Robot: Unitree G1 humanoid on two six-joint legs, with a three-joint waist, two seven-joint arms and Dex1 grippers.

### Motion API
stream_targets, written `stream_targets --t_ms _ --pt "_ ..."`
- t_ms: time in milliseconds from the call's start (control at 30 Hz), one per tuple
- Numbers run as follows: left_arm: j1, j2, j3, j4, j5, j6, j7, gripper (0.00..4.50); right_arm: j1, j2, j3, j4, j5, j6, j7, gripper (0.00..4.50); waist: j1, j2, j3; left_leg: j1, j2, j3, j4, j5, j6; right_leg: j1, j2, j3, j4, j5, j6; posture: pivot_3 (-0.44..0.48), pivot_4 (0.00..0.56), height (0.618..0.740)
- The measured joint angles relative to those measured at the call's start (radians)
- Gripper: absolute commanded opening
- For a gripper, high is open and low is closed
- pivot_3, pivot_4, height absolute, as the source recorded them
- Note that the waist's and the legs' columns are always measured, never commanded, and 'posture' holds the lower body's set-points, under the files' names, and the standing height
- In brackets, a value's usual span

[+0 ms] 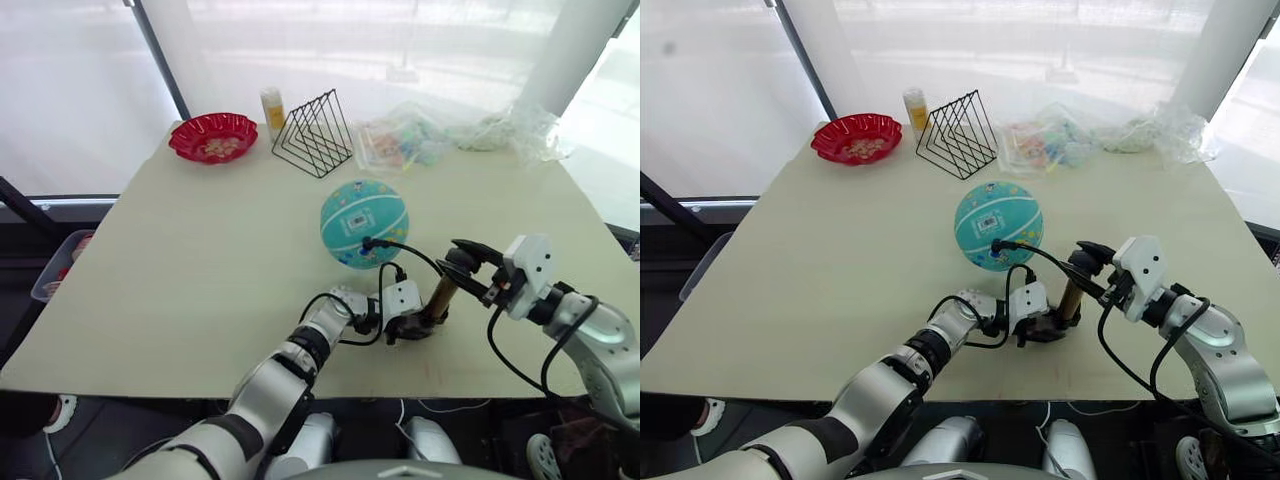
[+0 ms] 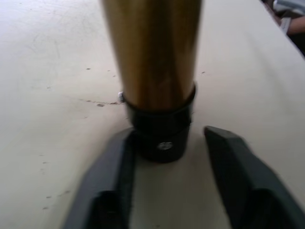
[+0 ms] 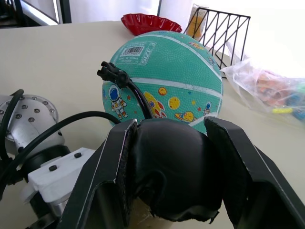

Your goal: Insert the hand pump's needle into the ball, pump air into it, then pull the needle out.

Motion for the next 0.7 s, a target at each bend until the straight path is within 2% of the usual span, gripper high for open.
stream_targets --t_ms 100,300,367,500,567,700 --pt "0.002 -0.002 0.003 -0.006 -0.002 -0.002 -0.010 4.44 0.000 0.000 0.001 0.000 -0.002 -0.005 0.000 1.90 -0.003 0.000 0.002 0.000 0.000 0.000 0.000 0.000 0.000 0.000 0.000 0.000 0.000 0.000 0.000 0.000 0.150 0.740" --pt "0.022 0.012 0.013 -0.049 -0.015 -0.004 -0.026 4.44 0.000 0.001 0.008 -0.006 -0.003 -0.026 0.000 1.90 -0.009 0.004 0.008 0.000 0.000 0.000 0.000 0.000 0.000 -0.002 0.001 0.000 0.000 0.000 0.000 0.000 0.150 0.740" --pt "0.063 0.041 0.016 -0.125 -0.038 0.003 -0.055 4.44 -0.003 0.005 0.010 -0.006 -0.003 -0.039 -0.001 1.90 -0.015 0.009 0.012 -0.001 0.001 0.000 -0.001 0.000 0.000 -0.004 0.002 0.001 0.001 0.000 0.000 0.000 0.150 0.740" --pt "0.163 0.127 0.041 -0.339 -0.106 0.065 -0.124 4.44 -0.006 0.011 0.011 -0.007 -0.003 -0.069 0.000 1.90 -0.020 0.014 0.017 -0.008 0.002 -0.002 -0.001 0.001 -0.001 -0.013 0.004 0.001 0.002 0.000 0.000 0.000 0.150 0.740" --pt "0.235 0.187 0.053 -0.506 -0.161 0.124 -0.166 4.44 -0.005 0.011 0.005 -0.007 -0.002 -0.085 0.003 1.90 -0.019 0.015 0.017 -0.014 0.001 -0.002 0.000 0.002 -0.002 -0.019 0.004 0.002 0.002 0.003 -0.005 0.000 0.150 0.740" --pt "0.321 0.275 0.080 -0.737 -0.247 0.220 -0.214 4.44 0.004 0.011 -0.007 -0.006 0.004 -0.100 0.011 1.90 -0.012 0.016 0.022 -0.014 0.001 -0.002 0.000 0.002 -0.002 -0.019 0.004 0.003 0.002 0.005 -0.007 0.000 0.150 0.740"
